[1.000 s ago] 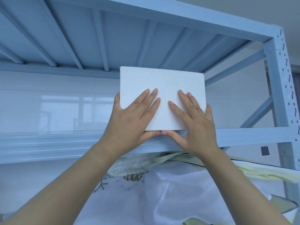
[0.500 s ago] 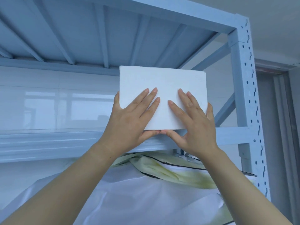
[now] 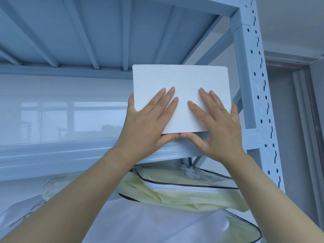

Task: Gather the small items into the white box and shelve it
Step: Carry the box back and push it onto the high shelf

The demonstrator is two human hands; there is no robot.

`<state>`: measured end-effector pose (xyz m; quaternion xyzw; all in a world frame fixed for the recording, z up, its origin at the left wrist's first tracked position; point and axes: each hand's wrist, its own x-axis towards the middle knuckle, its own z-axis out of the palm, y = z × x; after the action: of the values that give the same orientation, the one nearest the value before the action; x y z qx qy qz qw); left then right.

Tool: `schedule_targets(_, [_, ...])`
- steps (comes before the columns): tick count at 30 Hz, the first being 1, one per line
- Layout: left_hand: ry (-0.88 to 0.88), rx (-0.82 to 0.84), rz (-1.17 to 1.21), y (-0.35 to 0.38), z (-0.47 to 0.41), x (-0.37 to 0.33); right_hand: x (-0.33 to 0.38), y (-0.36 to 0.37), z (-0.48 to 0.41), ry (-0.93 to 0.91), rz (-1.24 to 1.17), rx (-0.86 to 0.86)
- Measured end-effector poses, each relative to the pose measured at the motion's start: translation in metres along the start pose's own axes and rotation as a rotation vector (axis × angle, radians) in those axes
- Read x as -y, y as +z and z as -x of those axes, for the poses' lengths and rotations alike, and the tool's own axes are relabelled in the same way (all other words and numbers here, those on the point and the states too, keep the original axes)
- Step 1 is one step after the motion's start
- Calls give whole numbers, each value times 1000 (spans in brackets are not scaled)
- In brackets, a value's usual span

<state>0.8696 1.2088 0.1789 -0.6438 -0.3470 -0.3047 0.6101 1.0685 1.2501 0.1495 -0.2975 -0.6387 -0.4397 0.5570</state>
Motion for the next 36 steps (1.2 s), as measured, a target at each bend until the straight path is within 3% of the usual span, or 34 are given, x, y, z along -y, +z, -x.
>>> schedule_targets(16, [-55,139,-80,58,-72,-104,-135,12,34,11,-131,54])
schedule_targets(22, [-53,130,-95,68,-73,-112,-148,19,37,-30,-165,102])
schedule_targets(36, [-99,329,-25,68,-74,-114,-150,31,37,-32,-186,285])
